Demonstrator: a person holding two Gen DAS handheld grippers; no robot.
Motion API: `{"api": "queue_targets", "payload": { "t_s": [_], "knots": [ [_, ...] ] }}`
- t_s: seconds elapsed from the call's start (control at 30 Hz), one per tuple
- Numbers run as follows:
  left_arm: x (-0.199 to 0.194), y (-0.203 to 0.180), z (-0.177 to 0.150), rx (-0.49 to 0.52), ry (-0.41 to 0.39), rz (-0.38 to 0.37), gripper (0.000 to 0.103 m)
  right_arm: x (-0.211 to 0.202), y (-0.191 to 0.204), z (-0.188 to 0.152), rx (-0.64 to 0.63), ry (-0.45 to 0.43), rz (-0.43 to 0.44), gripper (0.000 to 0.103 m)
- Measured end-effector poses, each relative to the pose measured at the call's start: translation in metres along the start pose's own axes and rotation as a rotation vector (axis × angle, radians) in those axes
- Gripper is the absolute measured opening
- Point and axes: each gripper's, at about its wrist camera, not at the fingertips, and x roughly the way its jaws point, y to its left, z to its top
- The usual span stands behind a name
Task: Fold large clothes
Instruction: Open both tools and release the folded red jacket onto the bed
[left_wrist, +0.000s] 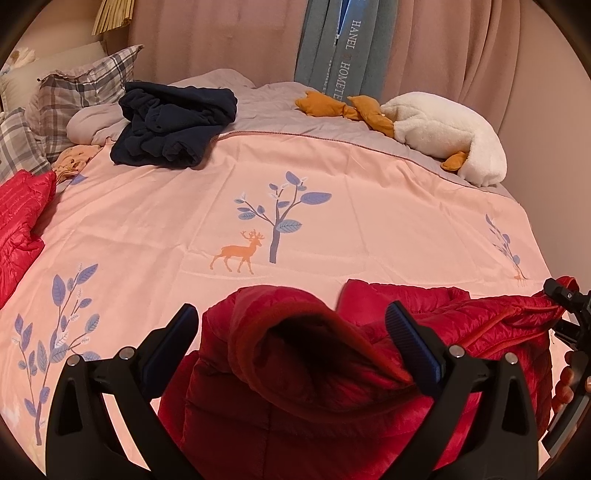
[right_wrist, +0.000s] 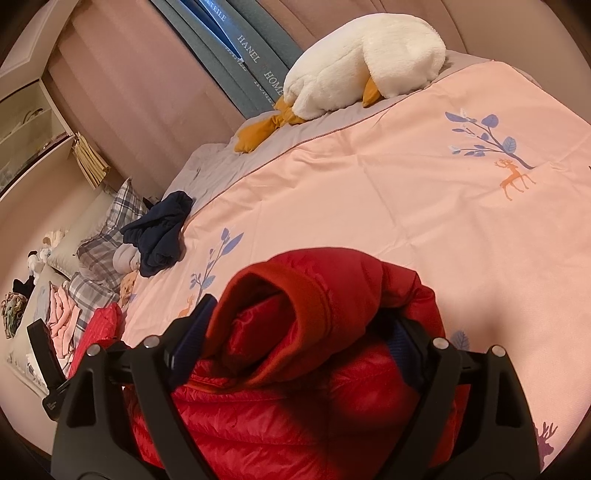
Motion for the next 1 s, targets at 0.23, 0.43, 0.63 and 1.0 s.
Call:
{"api": "queue_targets", "payload": {
  "t_s": [0.23, 0.43, 0.63, 1.0],
  "knots": [
    [0.0005, 0.0016, 0.002, -0.005, -0.004, 0.001, 0.101, -0.0002, -0.0003, 0.0014, 0.003, -0.003, -0.004, 0.089],
    [0.0001, 0.0023, 0.0037, -0.005, -0.007, 0.006, 0.101, -0.0001, -0.0007, 0.0014, 0.005, -0.005, -0.007, 0.089],
    [-0.0013, 0.0051, 0.0056, -0.013, -0.011, 0.011, 0.101, -0.0001, -0.0009, 0.0029, 0.009, -0.009, -0.011, 0.089],
    [-0.0007, 0.0076, 0.0079, -0.017, -0.013, 0.014, 0.101, -0.0005, -0.0013, 0.0048, 0.014, -0.015, -0.021, 0.09]
  ]
}}
